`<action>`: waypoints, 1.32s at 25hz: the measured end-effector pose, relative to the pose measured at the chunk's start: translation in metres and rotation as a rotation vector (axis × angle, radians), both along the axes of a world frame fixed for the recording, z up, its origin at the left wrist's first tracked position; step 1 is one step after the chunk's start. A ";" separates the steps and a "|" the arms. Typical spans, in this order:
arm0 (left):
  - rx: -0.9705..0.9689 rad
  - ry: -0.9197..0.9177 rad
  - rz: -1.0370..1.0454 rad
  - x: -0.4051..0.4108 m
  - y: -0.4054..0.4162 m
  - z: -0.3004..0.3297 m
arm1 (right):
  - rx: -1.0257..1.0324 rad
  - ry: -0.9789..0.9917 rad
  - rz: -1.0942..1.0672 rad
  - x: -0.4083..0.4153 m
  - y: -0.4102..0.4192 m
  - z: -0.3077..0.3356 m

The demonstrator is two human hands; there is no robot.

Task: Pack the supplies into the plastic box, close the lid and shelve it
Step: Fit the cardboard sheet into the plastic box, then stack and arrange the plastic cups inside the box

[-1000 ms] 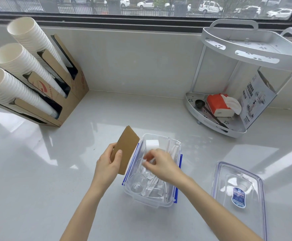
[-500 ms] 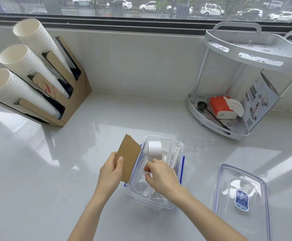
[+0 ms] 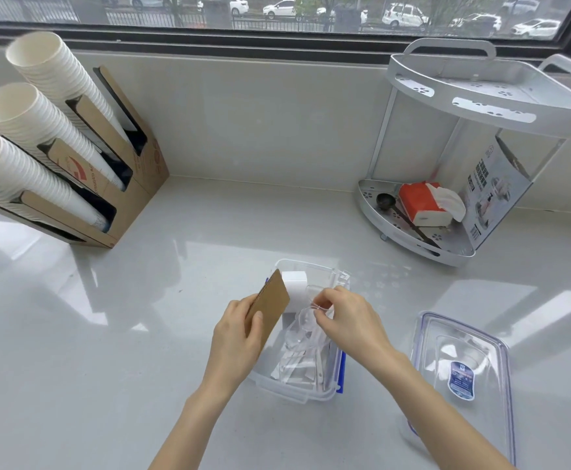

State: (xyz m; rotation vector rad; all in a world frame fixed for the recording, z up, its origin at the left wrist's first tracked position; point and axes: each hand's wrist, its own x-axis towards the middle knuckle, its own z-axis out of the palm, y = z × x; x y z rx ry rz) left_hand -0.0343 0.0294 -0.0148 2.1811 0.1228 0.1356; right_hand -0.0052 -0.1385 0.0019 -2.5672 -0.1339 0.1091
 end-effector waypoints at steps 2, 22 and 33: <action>0.030 -0.020 0.018 -0.002 -0.004 -0.002 | 0.022 0.003 -0.018 -0.002 -0.003 -0.001; 0.361 0.192 0.045 -0.001 -0.008 -0.033 | 0.094 0.049 -0.021 -0.003 -0.004 -0.010; 0.317 0.044 -0.298 -0.002 -0.016 -0.003 | 0.207 -0.091 -0.054 0.004 -0.023 0.009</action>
